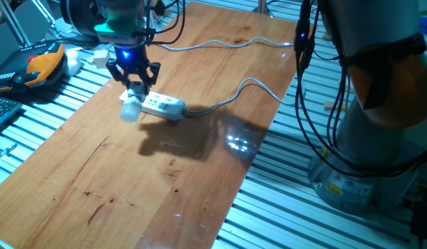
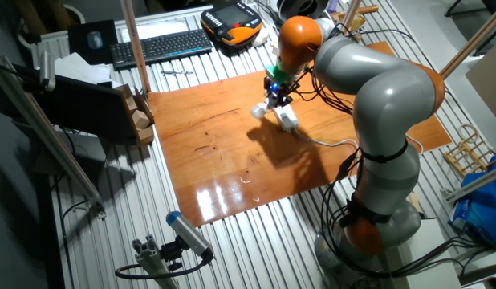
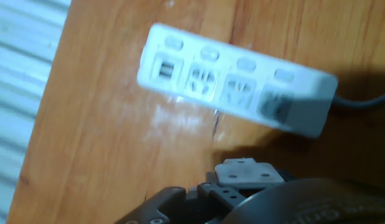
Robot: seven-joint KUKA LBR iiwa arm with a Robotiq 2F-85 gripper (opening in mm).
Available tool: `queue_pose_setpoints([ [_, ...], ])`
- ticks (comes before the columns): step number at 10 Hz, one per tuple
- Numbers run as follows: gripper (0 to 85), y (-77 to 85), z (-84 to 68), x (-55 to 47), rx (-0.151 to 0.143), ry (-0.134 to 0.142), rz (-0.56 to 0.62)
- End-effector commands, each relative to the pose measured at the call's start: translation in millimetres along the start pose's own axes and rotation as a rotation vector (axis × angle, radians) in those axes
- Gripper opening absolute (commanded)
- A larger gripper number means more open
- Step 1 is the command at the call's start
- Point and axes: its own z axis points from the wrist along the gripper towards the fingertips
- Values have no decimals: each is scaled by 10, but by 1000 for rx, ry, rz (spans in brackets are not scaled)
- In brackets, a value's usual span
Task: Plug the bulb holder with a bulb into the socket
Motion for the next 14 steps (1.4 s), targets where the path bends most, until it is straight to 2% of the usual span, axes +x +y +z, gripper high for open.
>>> queue_pose_setpoints([
  [1,0,2,18,-40,9,-11,47],
  [3,0,31,41,-119,5,0,104],
  [4,0,24,56,-174,-7,10,108],
  [6,0,-3,88,-263,-13,19,95],
  [8,0,2,102,-283,-15,17,121],
  [10,0,3,127,-312,-27,27,150],
  [14,0,-29,183,-426,-41,19,196],
])
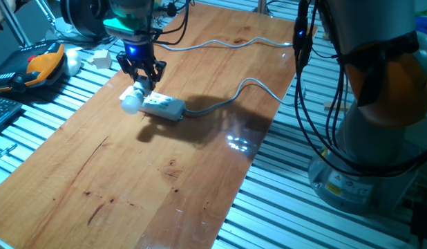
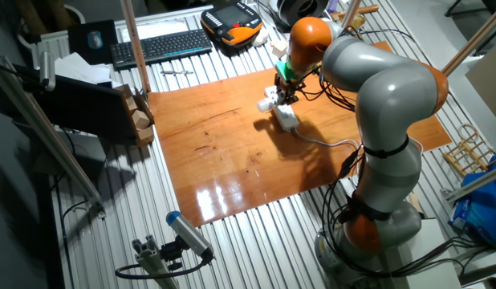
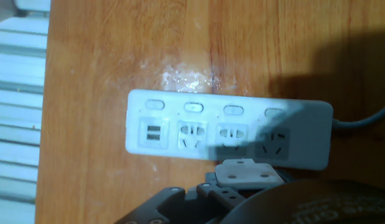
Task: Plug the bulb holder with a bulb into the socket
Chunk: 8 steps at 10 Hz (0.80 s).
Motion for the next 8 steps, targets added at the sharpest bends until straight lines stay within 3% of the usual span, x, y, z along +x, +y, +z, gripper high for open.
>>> queue_pose_setpoints([
  [1,0,0,21,-20,-3,6,9],
  [8,0,18,167,-111,-7,25,54],
])
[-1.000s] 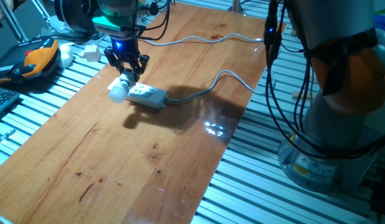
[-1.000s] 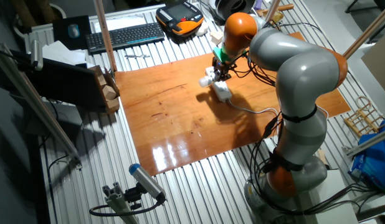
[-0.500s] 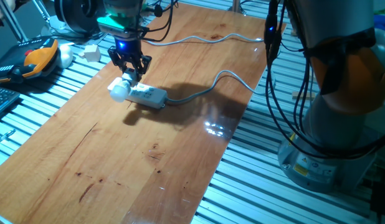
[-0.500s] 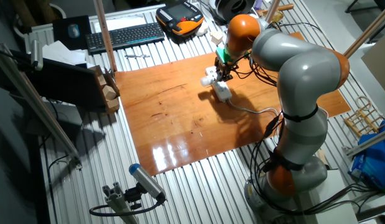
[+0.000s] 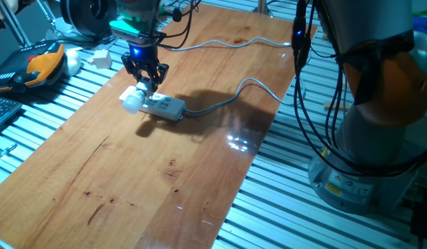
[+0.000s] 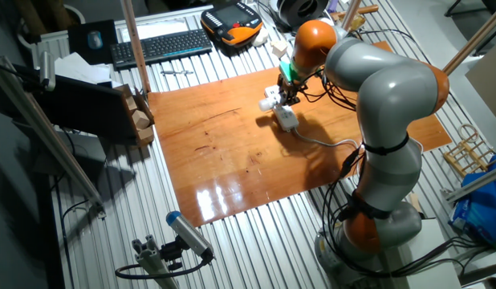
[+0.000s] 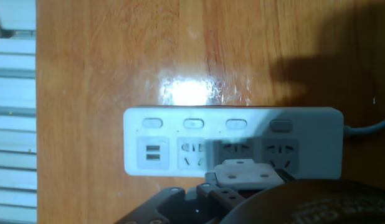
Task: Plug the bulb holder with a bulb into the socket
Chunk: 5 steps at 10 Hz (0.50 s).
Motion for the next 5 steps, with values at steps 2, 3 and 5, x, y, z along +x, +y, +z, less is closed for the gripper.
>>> queue_pose_setpoints([
  [2,0,0,52,-39,-1,-4,7],
  [3,0,-5,66,-58,-3,-2,8],
  [5,0,2,99,-69,-1,11,34],
])
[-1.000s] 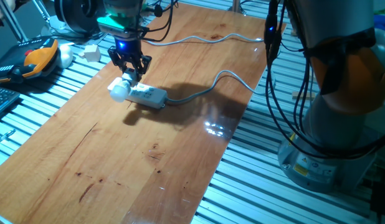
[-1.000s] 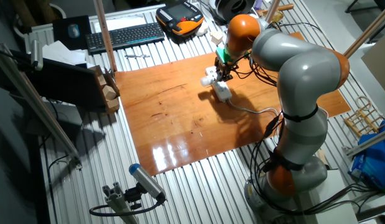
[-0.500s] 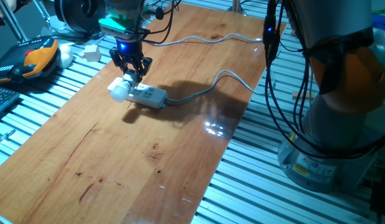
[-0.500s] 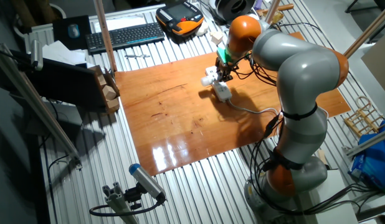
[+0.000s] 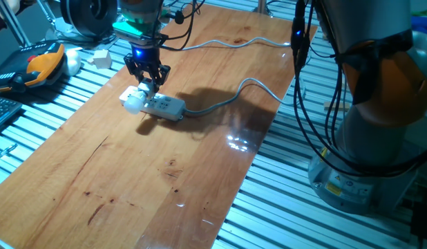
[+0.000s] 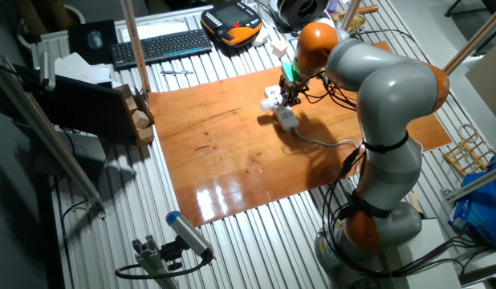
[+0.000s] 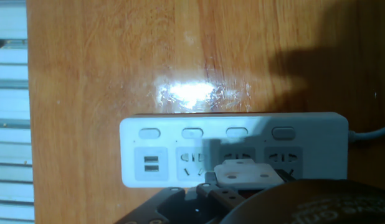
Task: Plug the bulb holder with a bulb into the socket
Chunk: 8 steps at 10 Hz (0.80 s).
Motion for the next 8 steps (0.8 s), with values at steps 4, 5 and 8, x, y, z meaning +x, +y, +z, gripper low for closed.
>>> queue_pose_setpoints([
  [4,0,6,20,5,4,14,14],
  [5,0,7,27,4,4,15,14],
  [8,0,6,27,1,5,12,21],
])
